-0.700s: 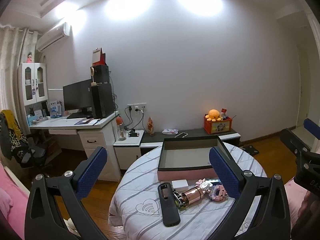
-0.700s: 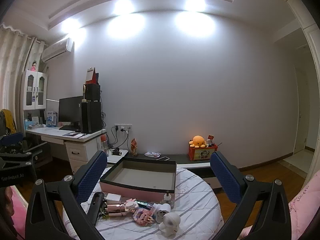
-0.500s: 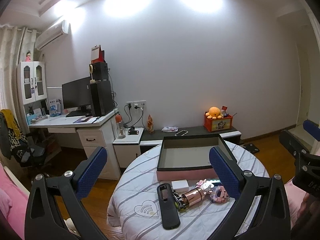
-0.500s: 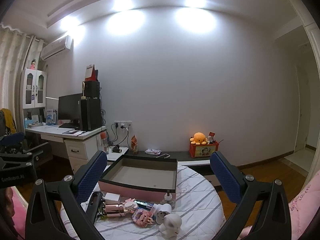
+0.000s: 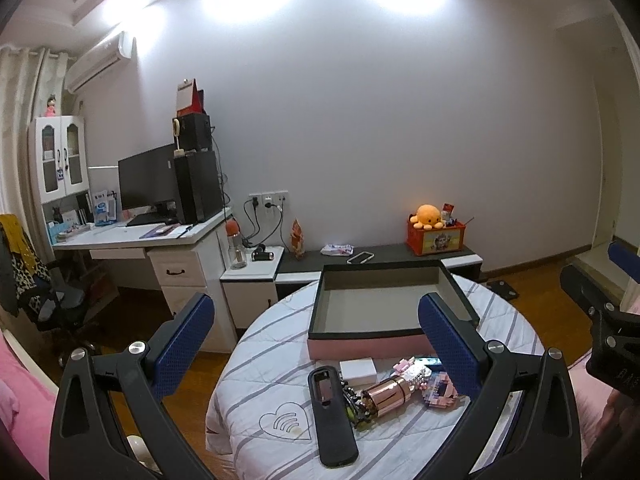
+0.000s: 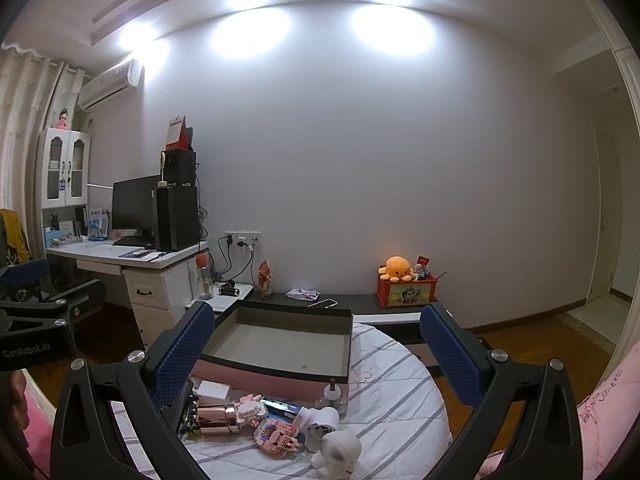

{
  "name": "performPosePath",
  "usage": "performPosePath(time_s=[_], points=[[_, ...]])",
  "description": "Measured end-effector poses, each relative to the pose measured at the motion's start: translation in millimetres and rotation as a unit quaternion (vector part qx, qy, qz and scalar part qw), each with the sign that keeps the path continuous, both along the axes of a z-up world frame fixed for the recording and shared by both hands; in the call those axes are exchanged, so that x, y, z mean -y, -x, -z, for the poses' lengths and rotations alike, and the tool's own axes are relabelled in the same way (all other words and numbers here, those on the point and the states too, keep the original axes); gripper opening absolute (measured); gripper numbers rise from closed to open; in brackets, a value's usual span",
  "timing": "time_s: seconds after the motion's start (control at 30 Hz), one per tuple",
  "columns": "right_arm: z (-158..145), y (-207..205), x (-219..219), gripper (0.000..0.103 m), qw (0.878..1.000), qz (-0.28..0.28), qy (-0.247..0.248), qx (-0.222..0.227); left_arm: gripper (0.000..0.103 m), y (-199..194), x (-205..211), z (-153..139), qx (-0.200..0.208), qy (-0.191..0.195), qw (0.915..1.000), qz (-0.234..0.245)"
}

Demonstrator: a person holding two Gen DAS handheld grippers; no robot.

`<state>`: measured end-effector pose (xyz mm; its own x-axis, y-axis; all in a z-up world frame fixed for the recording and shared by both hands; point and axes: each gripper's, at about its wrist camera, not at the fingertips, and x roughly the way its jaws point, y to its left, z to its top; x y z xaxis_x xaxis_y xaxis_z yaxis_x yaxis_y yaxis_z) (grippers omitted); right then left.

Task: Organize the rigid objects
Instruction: 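Move left tool toward the black case while right tool reaches the pink box wall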

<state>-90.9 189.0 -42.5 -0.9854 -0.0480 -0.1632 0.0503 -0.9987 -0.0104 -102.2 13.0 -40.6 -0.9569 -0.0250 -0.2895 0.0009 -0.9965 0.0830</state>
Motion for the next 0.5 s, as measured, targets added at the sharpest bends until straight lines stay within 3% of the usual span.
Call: performPosePath(time_s=[0.5], points=[[25,24,-11,0.103,0.999,0.012,0.0,0.047,0.103,30,9,32,0.054,-0.001,0.9986,-0.003]])
